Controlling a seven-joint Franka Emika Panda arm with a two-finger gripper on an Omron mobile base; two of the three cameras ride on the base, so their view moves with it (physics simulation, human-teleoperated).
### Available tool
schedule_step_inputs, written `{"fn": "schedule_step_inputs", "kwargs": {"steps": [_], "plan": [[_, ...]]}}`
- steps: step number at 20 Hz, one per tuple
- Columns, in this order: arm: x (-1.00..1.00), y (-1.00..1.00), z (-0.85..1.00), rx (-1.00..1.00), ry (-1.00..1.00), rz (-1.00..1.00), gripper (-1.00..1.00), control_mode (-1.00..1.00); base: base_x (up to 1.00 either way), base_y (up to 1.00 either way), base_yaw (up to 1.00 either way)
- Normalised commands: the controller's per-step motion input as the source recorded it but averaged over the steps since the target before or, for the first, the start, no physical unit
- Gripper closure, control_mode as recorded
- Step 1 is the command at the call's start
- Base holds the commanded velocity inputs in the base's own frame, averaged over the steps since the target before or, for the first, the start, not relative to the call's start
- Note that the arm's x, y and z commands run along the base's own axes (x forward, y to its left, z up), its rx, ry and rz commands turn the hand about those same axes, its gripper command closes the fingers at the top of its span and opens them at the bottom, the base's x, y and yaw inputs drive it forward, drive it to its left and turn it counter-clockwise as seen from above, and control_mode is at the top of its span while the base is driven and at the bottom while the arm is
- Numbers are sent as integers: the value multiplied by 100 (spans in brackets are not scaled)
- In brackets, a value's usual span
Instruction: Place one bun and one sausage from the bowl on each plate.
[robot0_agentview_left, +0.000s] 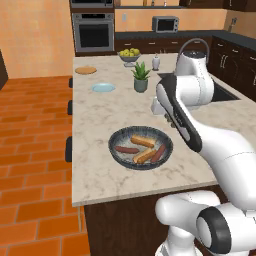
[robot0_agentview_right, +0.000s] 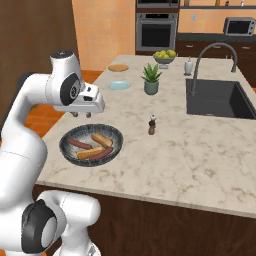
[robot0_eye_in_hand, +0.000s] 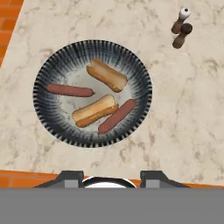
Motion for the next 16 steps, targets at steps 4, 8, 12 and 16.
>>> {"fn": "schedule_step_inputs", "kwargs": {"steps": [4,8,12,16], "plan": [[1,45,-48,-3,17,31,-100,-100,0,0,0],[1,51,-67,-13,11,43,-100,-100,0,0,0],[38,0,-56,-17,15,19,-100,-100,0,0,0],[71,-13,-45,-3,18,21,-100,-100,0,0,0]]}}
